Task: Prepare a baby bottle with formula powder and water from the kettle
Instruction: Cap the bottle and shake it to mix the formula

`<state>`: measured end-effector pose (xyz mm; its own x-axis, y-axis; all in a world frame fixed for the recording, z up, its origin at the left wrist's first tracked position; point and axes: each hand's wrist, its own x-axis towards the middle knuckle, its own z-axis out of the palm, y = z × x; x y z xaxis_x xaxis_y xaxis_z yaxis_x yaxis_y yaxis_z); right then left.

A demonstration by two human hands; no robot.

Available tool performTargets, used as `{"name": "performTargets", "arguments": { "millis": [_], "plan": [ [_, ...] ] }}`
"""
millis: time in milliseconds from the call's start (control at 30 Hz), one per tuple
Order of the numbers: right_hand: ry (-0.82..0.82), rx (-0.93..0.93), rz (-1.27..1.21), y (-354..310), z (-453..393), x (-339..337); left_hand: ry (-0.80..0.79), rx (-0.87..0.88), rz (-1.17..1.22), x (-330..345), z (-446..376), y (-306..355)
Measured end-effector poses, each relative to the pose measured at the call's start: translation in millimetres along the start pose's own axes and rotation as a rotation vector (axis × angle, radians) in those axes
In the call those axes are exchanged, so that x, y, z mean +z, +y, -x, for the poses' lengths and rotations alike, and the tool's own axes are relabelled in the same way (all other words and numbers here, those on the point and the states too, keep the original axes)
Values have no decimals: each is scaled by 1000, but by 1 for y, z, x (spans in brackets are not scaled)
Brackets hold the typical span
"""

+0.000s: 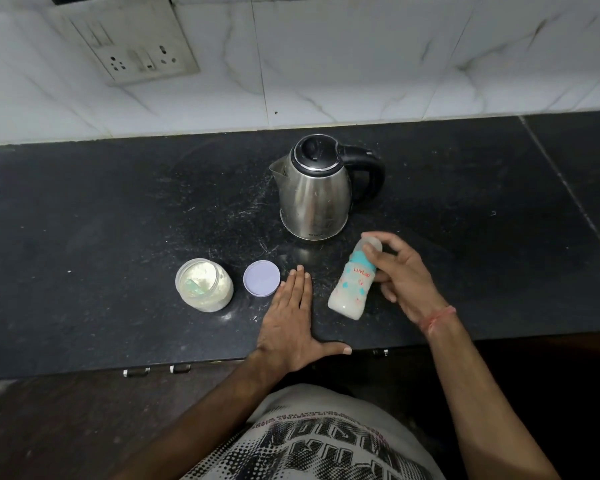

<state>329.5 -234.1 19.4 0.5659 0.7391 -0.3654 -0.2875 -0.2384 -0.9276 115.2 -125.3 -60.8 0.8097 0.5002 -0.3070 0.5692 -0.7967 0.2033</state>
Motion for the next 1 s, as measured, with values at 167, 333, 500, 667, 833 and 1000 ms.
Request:
{"name": "performTargets", "arguments": {
  "millis": [167,333,500,667,833,1000],
  "plan": [
    [134,-250,133,-26,14,10,10,1,15,-1,0,0],
    [122,-317,270,-22,18,15,26,3,50,-1,1,0],
    [90,-323,357,-5,17,18,22,2,51,-4,2,1],
    [44,-327,473,4,16,21,30,-4,68,-4,2,2],
    [14,-373,623,4,16,21,53,-19,154,-7,2,4],
    [44,-408,723,5,21,20,215,-76,399,-10,3,4]
  ]
}}
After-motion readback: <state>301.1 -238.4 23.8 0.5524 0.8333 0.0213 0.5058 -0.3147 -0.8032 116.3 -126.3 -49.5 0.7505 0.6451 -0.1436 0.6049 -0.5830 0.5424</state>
